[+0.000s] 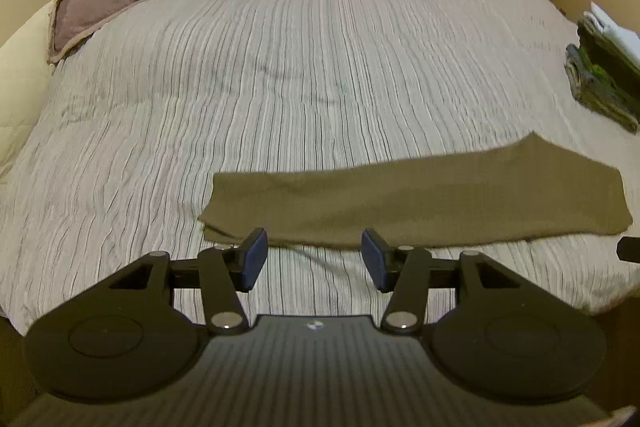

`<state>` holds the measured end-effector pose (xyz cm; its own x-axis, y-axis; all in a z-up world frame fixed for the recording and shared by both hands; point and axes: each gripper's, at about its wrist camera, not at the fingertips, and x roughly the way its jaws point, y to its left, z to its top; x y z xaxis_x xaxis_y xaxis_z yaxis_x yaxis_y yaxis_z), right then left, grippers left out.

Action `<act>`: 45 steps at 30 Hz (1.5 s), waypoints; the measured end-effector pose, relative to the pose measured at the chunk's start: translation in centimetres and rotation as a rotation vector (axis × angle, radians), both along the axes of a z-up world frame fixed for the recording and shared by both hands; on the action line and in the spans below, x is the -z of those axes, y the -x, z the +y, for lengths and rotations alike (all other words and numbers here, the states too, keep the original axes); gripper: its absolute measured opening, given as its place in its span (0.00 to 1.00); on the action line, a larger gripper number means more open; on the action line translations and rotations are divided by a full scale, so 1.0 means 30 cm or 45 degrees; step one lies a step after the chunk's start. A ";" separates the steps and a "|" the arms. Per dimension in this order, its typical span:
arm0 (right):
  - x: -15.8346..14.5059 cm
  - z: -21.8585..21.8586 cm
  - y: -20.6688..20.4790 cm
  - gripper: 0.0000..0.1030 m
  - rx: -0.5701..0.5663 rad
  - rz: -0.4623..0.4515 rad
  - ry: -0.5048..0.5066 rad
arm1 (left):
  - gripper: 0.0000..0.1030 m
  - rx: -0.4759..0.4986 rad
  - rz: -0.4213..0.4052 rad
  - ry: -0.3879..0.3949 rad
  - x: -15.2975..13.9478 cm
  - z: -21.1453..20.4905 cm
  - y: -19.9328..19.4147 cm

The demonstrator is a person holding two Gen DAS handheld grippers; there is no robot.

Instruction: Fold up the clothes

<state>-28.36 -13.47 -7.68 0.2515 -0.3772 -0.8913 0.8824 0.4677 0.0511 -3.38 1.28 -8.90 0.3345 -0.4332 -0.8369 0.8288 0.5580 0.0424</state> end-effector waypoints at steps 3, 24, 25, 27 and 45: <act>0.015 -0.006 0.013 0.99 -0.013 0.013 -0.027 | 0.47 -0.010 -0.007 -0.019 0.000 0.002 0.021; 0.065 -0.316 0.201 0.99 -0.292 0.050 -0.088 | 0.48 -0.219 -0.037 -0.080 0.042 -0.211 0.337; 0.072 -0.328 0.205 0.99 -0.305 0.050 -0.096 | 0.48 -0.238 -0.036 -0.081 0.046 -0.215 0.352; 0.086 -0.353 0.213 0.99 -0.332 0.048 -0.111 | 0.48 -0.284 -0.033 -0.082 0.057 -0.216 0.376; 0.330 -0.616 0.289 0.99 -0.206 -0.030 -0.231 | 0.44 -1.057 0.375 0.486 0.376 0.072 0.046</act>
